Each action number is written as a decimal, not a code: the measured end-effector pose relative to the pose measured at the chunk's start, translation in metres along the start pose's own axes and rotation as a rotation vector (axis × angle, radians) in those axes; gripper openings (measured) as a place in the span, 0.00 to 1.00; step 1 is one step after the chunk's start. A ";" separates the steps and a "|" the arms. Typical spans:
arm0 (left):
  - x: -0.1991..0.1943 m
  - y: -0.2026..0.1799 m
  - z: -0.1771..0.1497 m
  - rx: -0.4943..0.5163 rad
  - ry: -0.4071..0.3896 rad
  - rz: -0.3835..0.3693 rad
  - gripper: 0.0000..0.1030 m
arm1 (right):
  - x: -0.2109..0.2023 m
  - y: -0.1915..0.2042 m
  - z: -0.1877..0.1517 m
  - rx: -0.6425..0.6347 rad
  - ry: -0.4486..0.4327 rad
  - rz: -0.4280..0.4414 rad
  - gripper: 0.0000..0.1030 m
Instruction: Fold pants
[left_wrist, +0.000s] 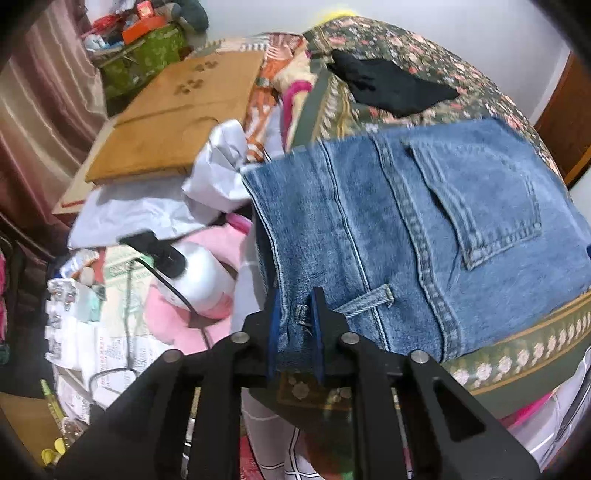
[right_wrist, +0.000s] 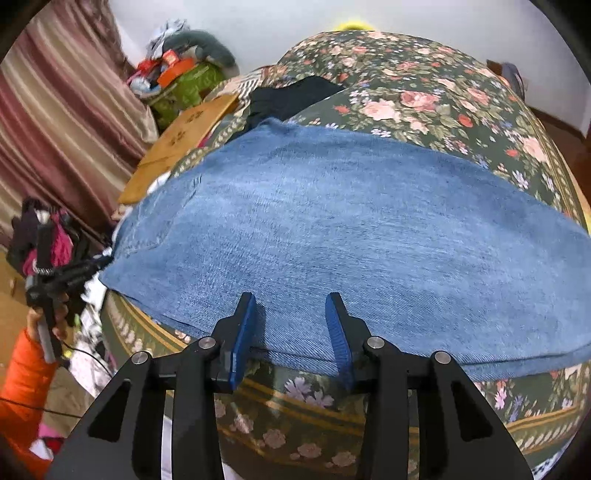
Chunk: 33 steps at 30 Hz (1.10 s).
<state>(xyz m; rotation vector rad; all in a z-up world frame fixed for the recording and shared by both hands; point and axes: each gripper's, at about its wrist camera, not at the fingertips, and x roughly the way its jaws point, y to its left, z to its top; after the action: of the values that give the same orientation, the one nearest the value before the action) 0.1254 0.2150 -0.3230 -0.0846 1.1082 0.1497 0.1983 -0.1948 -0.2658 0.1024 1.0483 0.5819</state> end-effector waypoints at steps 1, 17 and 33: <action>-0.008 0.000 0.005 -0.006 -0.009 0.007 0.25 | -0.006 -0.006 0.000 0.011 -0.017 -0.015 0.35; -0.040 -0.159 0.105 0.058 -0.129 -0.074 0.67 | -0.143 -0.275 -0.076 0.532 -0.291 -0.432 0.47; 0.015 -0.295 0.077 0.274 -0.058 -0.040 0.72 | -0.116 -0.372 -0.082 0.810 -0.414 -0.244 0.20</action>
<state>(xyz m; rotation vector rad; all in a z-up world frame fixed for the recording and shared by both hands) 0.2481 -0.0635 -0.3044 0.1417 1.0587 -0.0362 0.2370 -0.5828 -0.3460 0.7621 0.8176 -0.1164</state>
